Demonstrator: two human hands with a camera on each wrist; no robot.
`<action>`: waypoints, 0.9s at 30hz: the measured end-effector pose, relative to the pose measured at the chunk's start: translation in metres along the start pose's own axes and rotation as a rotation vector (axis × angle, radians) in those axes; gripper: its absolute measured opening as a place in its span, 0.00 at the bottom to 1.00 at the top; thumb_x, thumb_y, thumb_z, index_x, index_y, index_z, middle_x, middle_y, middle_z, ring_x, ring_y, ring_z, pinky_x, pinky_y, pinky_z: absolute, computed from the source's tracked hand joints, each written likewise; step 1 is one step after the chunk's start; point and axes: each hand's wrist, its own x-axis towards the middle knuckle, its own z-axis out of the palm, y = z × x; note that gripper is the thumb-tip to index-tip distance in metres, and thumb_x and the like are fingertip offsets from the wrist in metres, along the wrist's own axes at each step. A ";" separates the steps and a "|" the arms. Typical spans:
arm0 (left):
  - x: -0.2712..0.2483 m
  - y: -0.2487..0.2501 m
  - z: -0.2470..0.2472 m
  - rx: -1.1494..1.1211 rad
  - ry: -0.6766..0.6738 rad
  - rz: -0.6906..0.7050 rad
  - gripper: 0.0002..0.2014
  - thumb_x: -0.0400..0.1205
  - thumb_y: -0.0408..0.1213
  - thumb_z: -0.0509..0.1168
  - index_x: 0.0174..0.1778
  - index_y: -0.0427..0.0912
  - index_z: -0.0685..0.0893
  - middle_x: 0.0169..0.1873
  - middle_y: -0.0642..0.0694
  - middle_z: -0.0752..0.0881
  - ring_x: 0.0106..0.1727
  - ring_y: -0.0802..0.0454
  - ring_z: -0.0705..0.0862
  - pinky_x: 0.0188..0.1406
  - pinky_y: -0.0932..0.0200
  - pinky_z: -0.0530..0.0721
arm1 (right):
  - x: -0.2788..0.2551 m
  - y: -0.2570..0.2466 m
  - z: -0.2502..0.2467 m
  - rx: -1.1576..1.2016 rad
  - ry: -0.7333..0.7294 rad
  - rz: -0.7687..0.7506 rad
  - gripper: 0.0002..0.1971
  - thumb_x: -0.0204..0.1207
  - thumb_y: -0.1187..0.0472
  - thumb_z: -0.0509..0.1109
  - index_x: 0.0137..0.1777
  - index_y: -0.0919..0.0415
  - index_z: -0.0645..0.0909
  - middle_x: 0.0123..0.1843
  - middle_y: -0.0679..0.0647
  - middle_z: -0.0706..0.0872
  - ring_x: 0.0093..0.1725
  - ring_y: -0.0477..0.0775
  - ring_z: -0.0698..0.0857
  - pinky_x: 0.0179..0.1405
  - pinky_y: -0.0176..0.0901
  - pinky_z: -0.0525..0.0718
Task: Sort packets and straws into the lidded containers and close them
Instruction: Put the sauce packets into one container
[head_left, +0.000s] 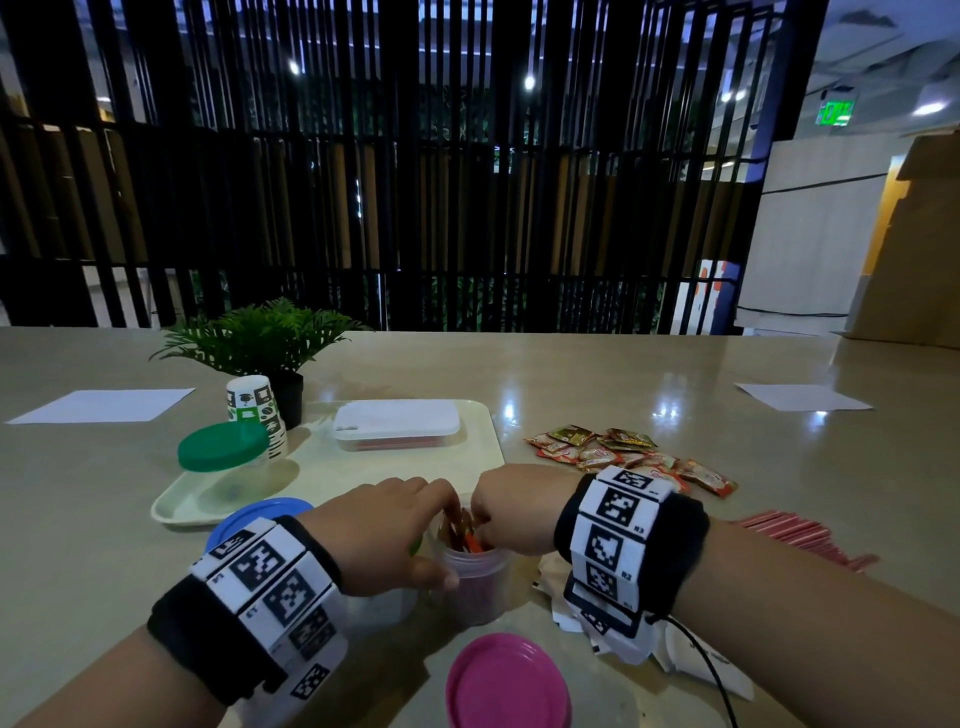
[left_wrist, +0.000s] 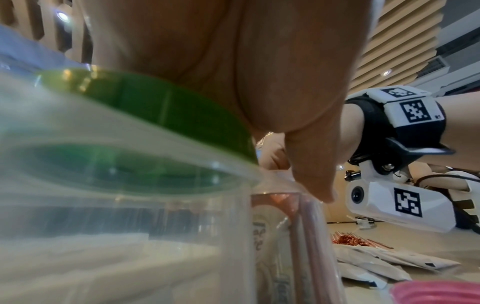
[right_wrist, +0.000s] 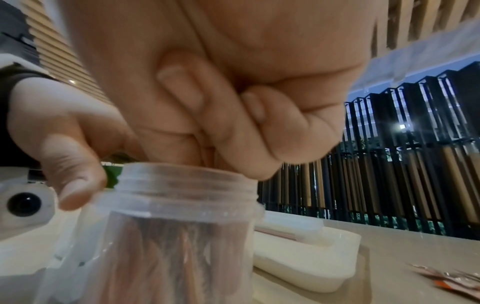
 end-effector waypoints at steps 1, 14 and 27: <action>0.000 0.000 0.000 -0.005 0.002 0.007 0.30 0.78 0.61 0.66 0.73 0.59 0.64 0.68 0.54 0.74 0.65 0.54 0.72 0.60 0.58 0.72 | -0.002 0.001 -0.002 0.002 -0.006 -0.015 0.14 0.83 0.56 0.61 0.53 0.64 0.84 0.36 0.53 0.78 0.37 0.53 0.78 0.28 0.38 0.69; 0.003 -0.005 0.000 0.026 -0.039 0.058 0.29 0.80 0.63 0.61 0.77 0.72 0.60 0.71 0.55 0.70 0.68 0.54 0.70 0.65 0.56 0.72 | -0.016 0.076 -0.049 0.458 0.065 0.017 0.09 0.83 0.57 0.63 0.54 0.55 0.85 0.39 0.43 0.92 0.46 0.39 0.85 0.60 0.43 0.77; 0.006 -0.006 -0.003 0.022 -0.062 0.075 0.28 0.79 0.64 0.62 0.75 0.71 0.62 0.72 0.59 0.69 0.70 0.57 0.69 0.70 0.56 0.71 | 0.030 0.151 0.007 0.076 -0.131 0.296 0.18 0.74 0.63 0.74 0.64 0.55 0.81 0.58 0.48 0.82 0.57 0.51 0.81 0.54 0.40 0.81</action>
